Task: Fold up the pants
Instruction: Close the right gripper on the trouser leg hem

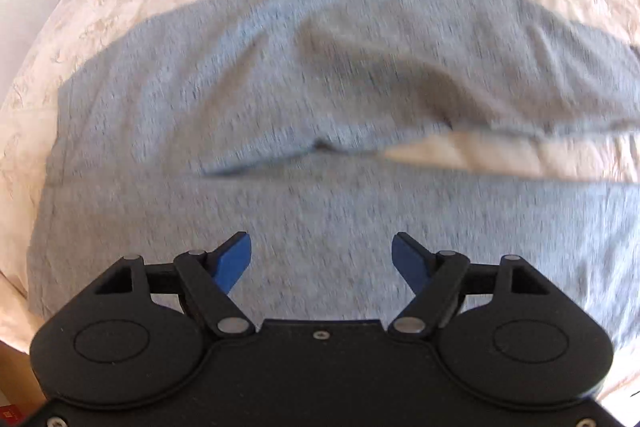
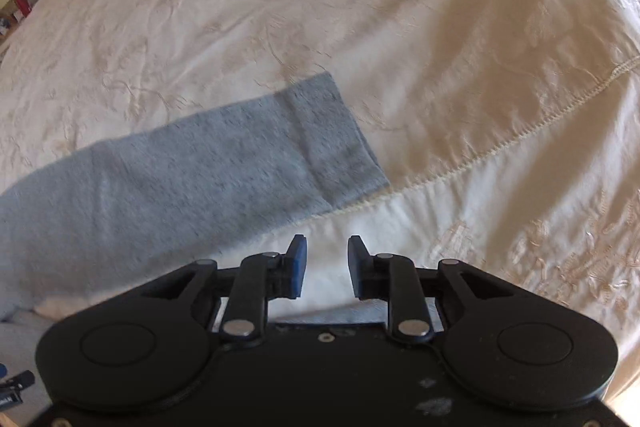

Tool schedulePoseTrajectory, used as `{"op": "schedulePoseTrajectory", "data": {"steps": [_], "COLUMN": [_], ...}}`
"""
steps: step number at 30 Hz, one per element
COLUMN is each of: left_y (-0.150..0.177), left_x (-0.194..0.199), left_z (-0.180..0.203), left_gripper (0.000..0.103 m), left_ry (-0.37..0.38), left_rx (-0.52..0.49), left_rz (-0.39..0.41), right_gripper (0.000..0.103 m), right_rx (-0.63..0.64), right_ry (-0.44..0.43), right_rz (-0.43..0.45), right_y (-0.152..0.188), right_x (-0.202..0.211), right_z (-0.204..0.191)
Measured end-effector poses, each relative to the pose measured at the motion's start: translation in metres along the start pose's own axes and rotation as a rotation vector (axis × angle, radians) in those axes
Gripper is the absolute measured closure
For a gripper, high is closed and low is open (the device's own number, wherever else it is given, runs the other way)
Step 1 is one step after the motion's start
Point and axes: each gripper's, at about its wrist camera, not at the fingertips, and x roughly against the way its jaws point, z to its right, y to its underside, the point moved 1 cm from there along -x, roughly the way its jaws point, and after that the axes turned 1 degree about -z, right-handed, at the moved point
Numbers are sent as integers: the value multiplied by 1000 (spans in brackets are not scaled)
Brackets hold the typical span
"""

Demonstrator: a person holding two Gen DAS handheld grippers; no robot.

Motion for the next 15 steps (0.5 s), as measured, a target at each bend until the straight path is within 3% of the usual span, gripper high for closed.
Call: {"op": "schedulePoseTrajectory", "data": {"steps": [4,7,15], "left_y": [-46,-67,-80], "left_x": [9,5,-8], "left_z": [-23,-38,-70], "left_gripper": [24,24,24], "left_ry": [-9,-14,-22], "left_rx": [0,-1,23], "left_rz": [83,101,87], "right_gripper": [75,75,75], "right_rx": [-56,-80,-233], "right_ry": [-11,40,176], "right_rz": [19,-25,-139], "right_y": [-52,-84,-122], "right_x": [-35,-62,-138], "right_z": [-56,-85,-98]}}
